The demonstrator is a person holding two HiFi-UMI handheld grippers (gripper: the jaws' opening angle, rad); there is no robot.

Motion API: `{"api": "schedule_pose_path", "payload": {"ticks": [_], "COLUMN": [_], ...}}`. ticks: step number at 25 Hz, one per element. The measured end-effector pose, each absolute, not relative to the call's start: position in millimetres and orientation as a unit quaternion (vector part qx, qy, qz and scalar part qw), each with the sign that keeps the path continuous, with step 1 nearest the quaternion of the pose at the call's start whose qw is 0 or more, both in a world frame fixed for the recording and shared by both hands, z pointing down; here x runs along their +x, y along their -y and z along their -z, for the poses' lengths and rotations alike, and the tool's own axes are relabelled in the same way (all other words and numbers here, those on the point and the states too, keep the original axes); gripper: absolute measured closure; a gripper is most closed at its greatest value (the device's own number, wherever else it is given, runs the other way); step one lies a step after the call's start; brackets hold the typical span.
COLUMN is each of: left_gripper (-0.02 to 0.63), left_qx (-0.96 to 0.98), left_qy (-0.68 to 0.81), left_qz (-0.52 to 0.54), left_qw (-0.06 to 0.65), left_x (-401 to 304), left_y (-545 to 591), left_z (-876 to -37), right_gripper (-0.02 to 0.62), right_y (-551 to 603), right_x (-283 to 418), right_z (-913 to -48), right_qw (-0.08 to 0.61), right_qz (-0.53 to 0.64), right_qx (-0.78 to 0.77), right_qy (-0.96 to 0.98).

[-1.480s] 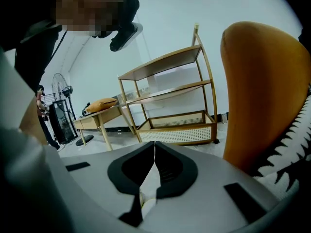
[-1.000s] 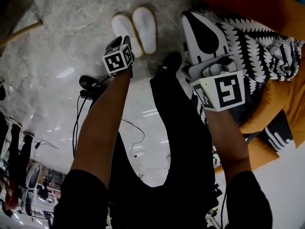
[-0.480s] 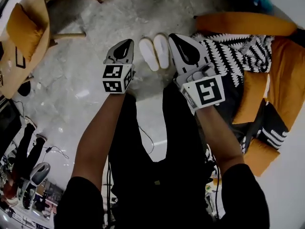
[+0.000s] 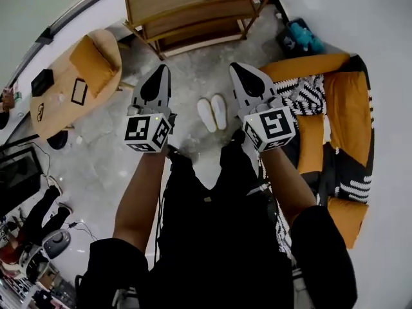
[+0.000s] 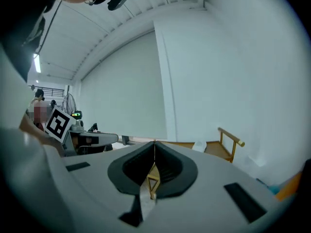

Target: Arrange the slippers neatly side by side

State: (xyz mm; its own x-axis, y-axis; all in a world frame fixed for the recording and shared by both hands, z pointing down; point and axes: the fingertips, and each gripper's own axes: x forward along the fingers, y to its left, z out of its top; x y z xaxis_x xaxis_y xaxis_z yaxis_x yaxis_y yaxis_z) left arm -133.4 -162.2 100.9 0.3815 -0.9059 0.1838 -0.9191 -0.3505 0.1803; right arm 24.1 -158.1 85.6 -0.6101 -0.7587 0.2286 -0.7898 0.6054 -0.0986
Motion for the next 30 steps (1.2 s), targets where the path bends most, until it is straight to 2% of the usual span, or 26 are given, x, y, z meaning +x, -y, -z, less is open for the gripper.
{"api": "schedule_pose_path", "payload": {"ticks": [6, 10, 20, 30], "left_gripper": [0.591, 0.589, 0.591, 0.591], "left_qx": [0.838, 0.857, 0.833, 0.800], "left_qy": [0.542, 0.514, 0.550, 0.598], "left_qz": [0.030, 0.032, 0.048, 0.044], "left_qw": [0.057, 0.009, 0.027, 0.023], "left_x": [-127.4, -124.2, -168.4, -140.6], "left_y": [153.6, 129.8, 85.5, 78.4], "left_z": [22.7, 64.5, 58.4, 68.0], "right_gripper": [0.563, 0.562, 0.563, 0.563], "right_y": [141.1, 135.4, 126.6, 122.6], "right_x": [32.0, 45.9, 72.6, 103.3], "right_z": [9.0, 39.7, 61.7, 57.0], "right_qw": [0.051, 0.028, 0.000, -0.006], "right_qz": [-0.065, -0.068, -0.055, -0.075], "right_qx": [0.442, 0.442, 0.452, 0.407], "right_qy": [0.893, 0.894, 0.890, 0.910]}}
